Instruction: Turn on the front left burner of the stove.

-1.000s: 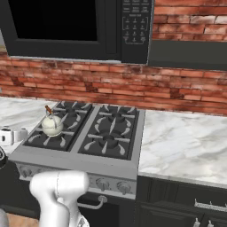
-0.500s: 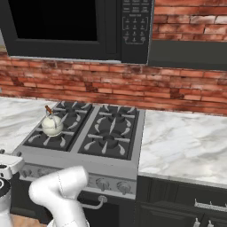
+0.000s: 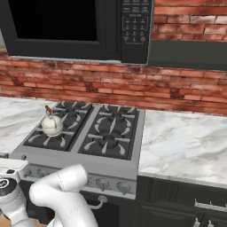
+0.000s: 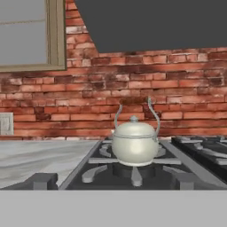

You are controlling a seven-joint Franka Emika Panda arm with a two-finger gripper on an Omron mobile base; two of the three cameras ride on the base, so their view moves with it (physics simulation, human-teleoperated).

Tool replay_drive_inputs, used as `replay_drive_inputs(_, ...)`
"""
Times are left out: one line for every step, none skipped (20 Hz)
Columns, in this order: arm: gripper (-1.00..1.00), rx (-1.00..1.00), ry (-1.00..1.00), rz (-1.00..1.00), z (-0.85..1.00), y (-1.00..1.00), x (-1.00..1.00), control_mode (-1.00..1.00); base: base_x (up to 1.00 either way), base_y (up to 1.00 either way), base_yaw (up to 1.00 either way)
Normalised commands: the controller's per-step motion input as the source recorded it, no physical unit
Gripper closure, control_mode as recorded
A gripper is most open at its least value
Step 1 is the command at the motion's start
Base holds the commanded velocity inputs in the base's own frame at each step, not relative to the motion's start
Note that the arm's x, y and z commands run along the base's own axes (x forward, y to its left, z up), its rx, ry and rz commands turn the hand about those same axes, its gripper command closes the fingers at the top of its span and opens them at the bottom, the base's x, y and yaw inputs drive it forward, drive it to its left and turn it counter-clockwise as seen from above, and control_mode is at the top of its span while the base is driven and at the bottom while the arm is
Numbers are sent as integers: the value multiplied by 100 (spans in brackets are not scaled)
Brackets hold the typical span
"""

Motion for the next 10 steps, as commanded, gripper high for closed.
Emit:
replay_drive_inputs(-100, 0, -1, 0, -42, 19, 0, -100, 0, 0, 0)
replay_drive_inputs(-100, 0, -3, 0, -45, 25, 0, -100, 0, 0, 0)
replay_drive_inputs(-100, 0, -1, 0, -44, 27, 0, -100, 0, 0, 0)
replay_drive_inputs(-100, 0, -2, 0, -48, 29, -1, -100, 0, 0, 0)
replay_drive_inputs(-100, 0, -3, 0, -47, 31, -6, -100, 0, 0, 0)
replay_drive_inputs(-100, 0, -3, 0, -47, 31, -7, -100, 0, 0, 0)
replay_drive_inputs(-100, 0, -2, 0, -44, 29, -7, -100, 0, 0, 0)
replay_drive_inputs(-100, 0, -3, -1, -43, 31, -9, -100, 0, 0, 0)
replay_drive_inputs(-100, 0, -2, -3, -42, 36, -9, -100, 0, 0, 0)
replay_drive_inputs(-100, 0, -1, -5, -39, 39, -10, -100, 0, 0, 0)
